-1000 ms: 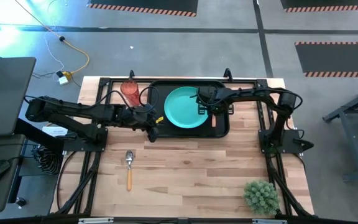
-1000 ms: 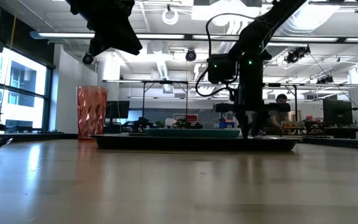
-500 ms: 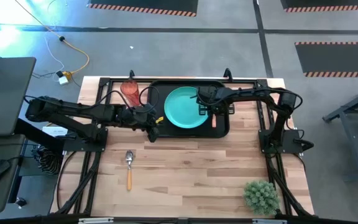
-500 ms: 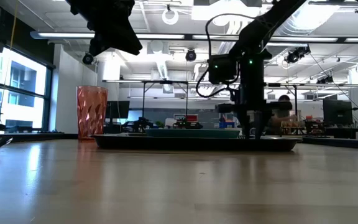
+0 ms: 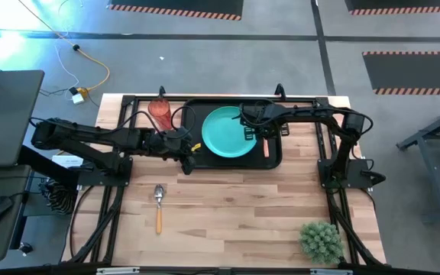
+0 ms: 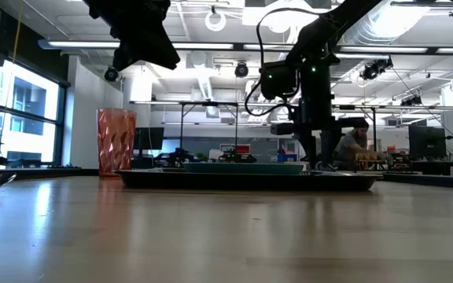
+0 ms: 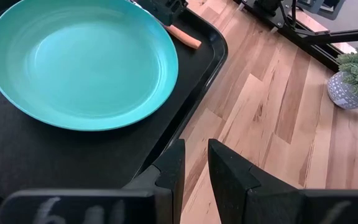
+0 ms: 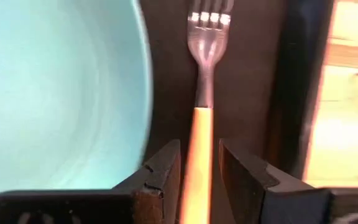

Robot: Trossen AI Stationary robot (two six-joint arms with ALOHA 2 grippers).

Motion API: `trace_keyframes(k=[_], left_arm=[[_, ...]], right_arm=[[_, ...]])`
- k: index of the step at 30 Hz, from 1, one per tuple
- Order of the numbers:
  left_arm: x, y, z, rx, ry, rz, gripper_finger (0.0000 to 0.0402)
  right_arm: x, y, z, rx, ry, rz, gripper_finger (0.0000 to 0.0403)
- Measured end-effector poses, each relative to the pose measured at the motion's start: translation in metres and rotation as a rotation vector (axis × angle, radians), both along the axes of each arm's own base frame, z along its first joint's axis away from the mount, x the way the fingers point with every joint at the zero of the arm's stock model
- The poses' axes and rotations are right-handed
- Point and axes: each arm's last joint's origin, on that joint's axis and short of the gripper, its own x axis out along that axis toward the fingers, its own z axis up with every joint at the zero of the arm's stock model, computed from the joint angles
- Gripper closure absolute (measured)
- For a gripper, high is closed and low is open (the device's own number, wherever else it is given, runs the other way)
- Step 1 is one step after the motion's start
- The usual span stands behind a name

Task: Pick and place plate/cup/fork/spoon on tray
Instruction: Put the yellow spoon on the black serving tray to the right of the orange fork

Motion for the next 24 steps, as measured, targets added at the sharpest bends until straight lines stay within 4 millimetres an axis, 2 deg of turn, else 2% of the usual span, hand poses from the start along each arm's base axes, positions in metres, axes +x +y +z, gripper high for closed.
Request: trace_keyframes(k=[11,17,24], left_arm=[[0.0,0.0,0.0,-0.004,-0.001,0.003,0.0342],[0.0,0.0,0.0,-0.019,-0.004,0.009,0.0342],[-0.001,-0.003,-0.001,-0.167,-0.002,-0.015,0.0342]], right_arm=[[-0.008,0.003,0.004,0.017,0.069,0.018,0.0299],[-0.019,0.009,0.029,-0.007,0.046,0.021,0.0299],[-0.029,0.023,0.065,-0.095,-0.057,0.047,0.0299]])
